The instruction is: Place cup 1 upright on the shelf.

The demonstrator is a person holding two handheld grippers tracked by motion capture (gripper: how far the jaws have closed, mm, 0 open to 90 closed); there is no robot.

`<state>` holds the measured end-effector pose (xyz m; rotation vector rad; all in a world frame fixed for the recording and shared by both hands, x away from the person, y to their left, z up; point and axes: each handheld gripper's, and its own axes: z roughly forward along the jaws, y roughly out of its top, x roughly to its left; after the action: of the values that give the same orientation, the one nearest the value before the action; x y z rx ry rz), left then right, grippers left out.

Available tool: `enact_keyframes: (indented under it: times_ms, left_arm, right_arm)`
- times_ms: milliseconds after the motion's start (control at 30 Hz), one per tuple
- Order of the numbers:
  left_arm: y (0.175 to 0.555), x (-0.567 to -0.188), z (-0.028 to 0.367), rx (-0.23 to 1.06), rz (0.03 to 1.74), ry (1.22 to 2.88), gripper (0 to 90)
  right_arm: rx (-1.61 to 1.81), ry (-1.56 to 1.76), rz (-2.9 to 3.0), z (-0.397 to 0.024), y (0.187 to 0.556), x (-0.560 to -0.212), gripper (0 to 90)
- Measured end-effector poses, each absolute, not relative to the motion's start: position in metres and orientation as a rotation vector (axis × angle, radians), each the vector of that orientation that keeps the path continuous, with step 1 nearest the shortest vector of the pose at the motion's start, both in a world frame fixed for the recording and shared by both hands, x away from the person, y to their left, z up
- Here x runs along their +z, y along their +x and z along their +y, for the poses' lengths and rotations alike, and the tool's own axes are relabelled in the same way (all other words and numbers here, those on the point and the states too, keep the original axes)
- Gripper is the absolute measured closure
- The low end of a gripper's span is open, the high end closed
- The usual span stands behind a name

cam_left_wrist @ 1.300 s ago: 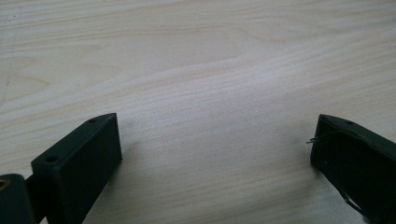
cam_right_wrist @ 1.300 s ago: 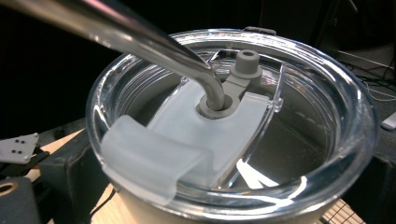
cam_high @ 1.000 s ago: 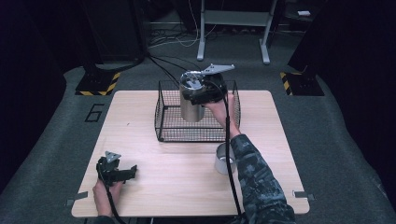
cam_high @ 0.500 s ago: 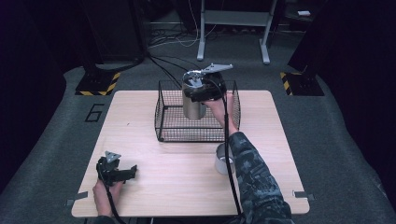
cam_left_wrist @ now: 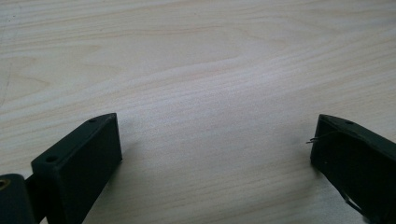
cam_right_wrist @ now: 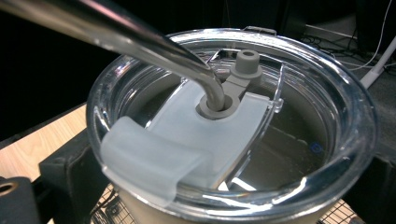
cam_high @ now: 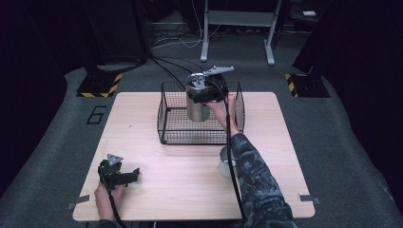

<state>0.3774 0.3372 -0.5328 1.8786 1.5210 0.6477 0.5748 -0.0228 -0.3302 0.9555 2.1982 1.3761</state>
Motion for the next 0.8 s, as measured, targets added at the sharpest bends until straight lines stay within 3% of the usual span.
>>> enact_keyframes:
  times_ms: [800]
  left_arm:
    - [0.377,-0.532,0.337,0.643,1.521,1.884,2.0]
  right_arm:
    - [1.309,1.045,2.251,-0.015,0.59,-0.359,3.6]
